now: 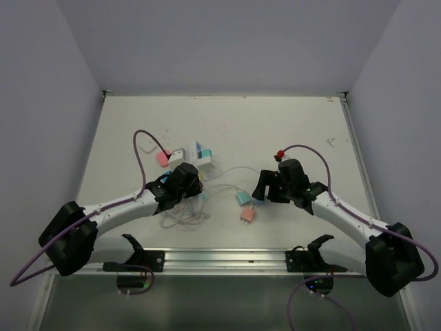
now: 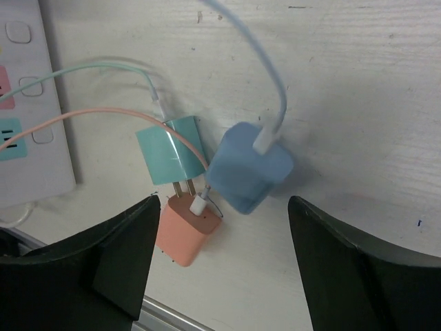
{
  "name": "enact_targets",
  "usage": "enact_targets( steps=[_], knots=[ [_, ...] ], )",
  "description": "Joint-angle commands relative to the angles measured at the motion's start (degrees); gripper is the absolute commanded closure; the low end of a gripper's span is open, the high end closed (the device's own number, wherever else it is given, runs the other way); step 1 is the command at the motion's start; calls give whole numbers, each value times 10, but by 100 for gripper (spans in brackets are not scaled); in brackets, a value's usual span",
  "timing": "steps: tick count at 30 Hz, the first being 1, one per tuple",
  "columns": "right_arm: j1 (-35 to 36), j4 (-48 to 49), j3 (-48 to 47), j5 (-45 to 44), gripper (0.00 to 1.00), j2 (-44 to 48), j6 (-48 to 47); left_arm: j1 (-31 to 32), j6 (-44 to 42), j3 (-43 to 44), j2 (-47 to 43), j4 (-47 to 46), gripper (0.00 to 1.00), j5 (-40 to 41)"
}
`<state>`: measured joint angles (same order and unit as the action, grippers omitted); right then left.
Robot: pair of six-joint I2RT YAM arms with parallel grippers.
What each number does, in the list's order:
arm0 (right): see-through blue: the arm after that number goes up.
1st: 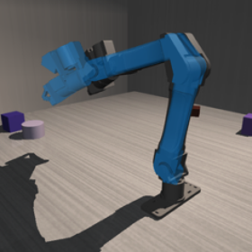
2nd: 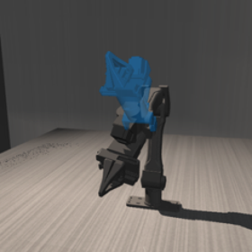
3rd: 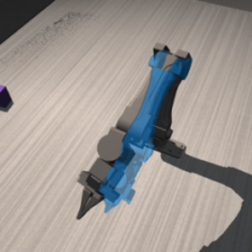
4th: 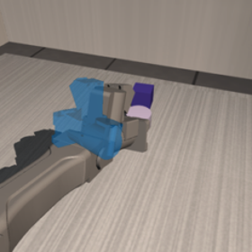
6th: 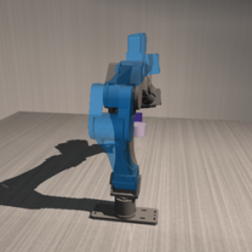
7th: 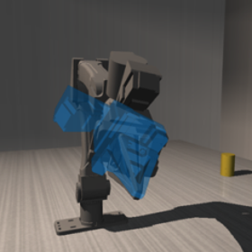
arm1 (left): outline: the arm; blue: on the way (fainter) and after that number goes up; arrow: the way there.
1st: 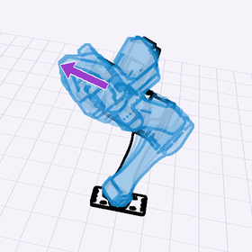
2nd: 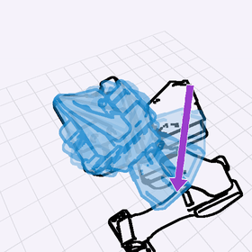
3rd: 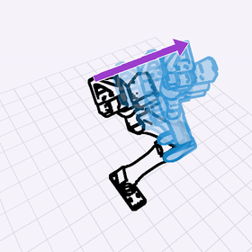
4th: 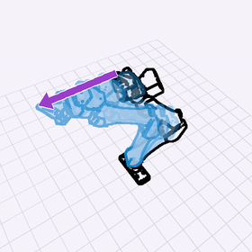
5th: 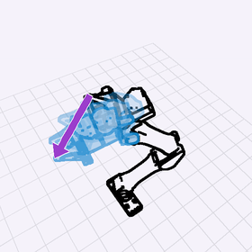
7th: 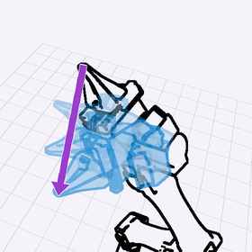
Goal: Pull the plug off the socket
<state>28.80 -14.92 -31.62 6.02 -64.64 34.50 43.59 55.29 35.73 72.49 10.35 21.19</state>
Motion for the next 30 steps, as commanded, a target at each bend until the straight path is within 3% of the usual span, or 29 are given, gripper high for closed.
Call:
enact_targets(
  steps=[1, 7, 11, 22, 30],
  knots=[
    [-3, -50, -33, 27, 20, 36, -15, -2, -29, -12, -1, -24, 100, -20],
    [-3, -101, -102, 49, 6, 93, -33, -2, -46, -21, -1, -55, 100, -39],
    [-2, -60, -134, 64, 2, 91, -15, -2, -55, -30, -1, -78, 100, -55],
    [13, 168, -200, 73, 1, -128, 129, -2, -68, -36, -4, -92, 100, -70],
    [43, 226, -275, 6, 1, -249, 149, -2, -69, -35, 0, -94, 100, -80]
  ],
)
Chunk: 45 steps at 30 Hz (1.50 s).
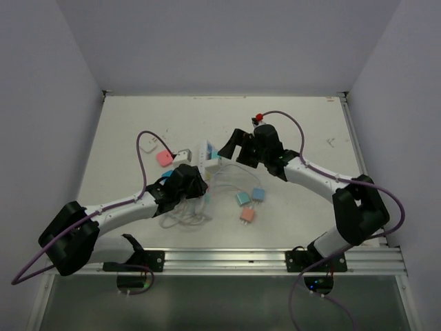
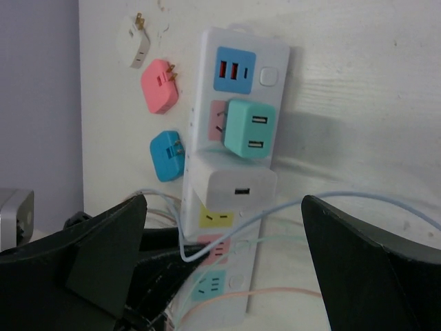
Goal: Pull the plug off the socket
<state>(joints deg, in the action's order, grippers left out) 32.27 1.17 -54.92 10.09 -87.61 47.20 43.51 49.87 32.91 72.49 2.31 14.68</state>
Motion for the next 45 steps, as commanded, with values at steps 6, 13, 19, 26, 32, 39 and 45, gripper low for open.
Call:
enact_targets(
  steps=[6, 13, 19, 26, 32, 39, 45],
  knots=[
    [26, 67, -67, -38, 1, -87, 37, -1, -11, -5, 1, -11, 100, -16],
    [40, 108, -25, -4, 1, -105, 57, -1, -9, -8, -2, -11, 100, -11],
    [46, 139, -12, 34, 3, -124, 75, -1, -7, -8, 1, -13, 100, -15],
    [47, 162, -3, 41, 4, -136, 89, -1, -5, -10, 0, -13, 100, -15],
    [47, 190, 2, 46, 25, -153, 105, -1, -2, -14, -3, -13, 100, -13],
    [47, 183, 13, 42, 80, -130, 104, 0, 5, -14, -6, 10, 100, 4],
    [45, 157, 16, 37, 100, -98, 102, -1, 43, 3, 7, 97, 100, 65]
  ],
)
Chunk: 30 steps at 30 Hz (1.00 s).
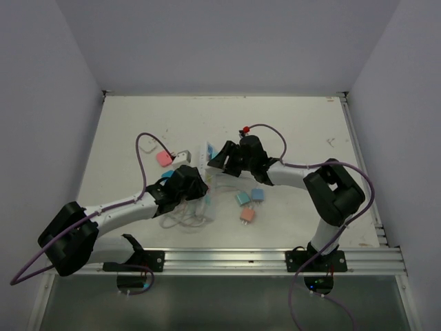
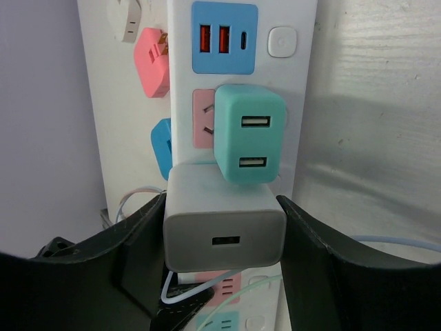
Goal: Pull the plug off the socket
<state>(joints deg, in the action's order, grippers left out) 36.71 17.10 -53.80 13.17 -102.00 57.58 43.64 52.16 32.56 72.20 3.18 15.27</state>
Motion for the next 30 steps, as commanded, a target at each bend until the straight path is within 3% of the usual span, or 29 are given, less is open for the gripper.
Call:
enact_targets(
  steps=[1, 11, 21, 30],
  knots=[
    [0, -4, 7, 5, 100, 57, -2, -2, 27, 11, 14, 111, 100, 73],
    [-8, 15, 43, -7, 100, 98, 10, -2, 106, 8, 20, 179, 100, 108],
    [-10, 95, 101, -26, 100, 117, 17, -2, 136, 24, 46, 222, 100, 116],
    [-9, 82, 111, -53, 100, 162, 3, -2, 153, 30, 44, 253, 100, 136]
  ],
)
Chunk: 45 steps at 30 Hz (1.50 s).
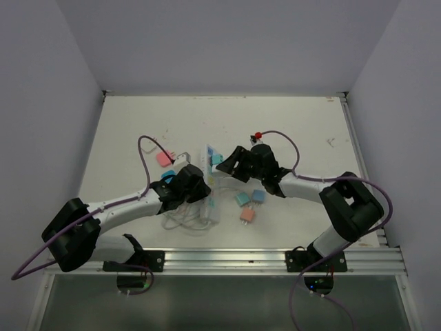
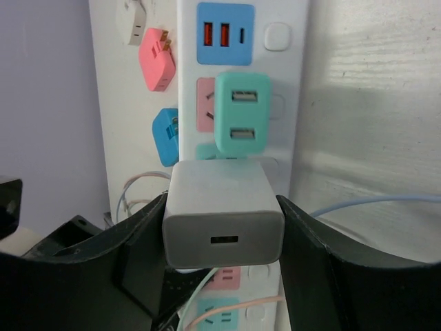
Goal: Pull the plug off the socket
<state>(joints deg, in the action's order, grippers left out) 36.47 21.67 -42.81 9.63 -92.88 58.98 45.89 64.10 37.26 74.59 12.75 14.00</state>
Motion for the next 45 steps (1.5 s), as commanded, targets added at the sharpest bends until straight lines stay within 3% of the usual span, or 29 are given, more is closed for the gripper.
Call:
enact_targets(
  steps=[1, 10, 13, 17, 22, 24, 34, 37, 40, 41, 45],
  knots=[
    [-7, 34, 0, -18, 100, 74, -13, -25, 37, -16, 21, 159, 100, 152],
    [-9, -26, -13, -21, 100, 92, -41, -25, 27, -10, 12, 166, 100, 159],
    [-12, -110, -32, -67, 100, 109, -101, -25, 15, -11, 1, 147, 100, 149],
    [-14, -203, -30, -202, 100, 148, -204, -25, -20, -24, -17, 101, 100, 126],
    [-13, -215, 9, -306, 100, 191, -283, -25, -82, -45, -26, 4, 100, 63],
    [-13, -214, 25, -343, 95, 193, -308, -25, -92, -40, -17, -13, 100, 47],
    [-15, -200, 59, -416, 83, 142, -300, -25, -122, -44, -11, -53, 100, -5],
    [-15, -196, 68, -409, 75, 135, -287, -25, -122, -44, -9, -54, 100, -6],
    [-15, -190, 78, -386, 57, 138, -279, -24, -123, -46, -8, -57, 100, -11],
    [-15, -190, 80, -374, 45, 140, -274, -25, -123, -46, -8, -60, 100, -11],
    [-15, -189, 95, -334, 29, 150, -263, -25, -124, -47, -6, -63, 100, -16]
  ],
)
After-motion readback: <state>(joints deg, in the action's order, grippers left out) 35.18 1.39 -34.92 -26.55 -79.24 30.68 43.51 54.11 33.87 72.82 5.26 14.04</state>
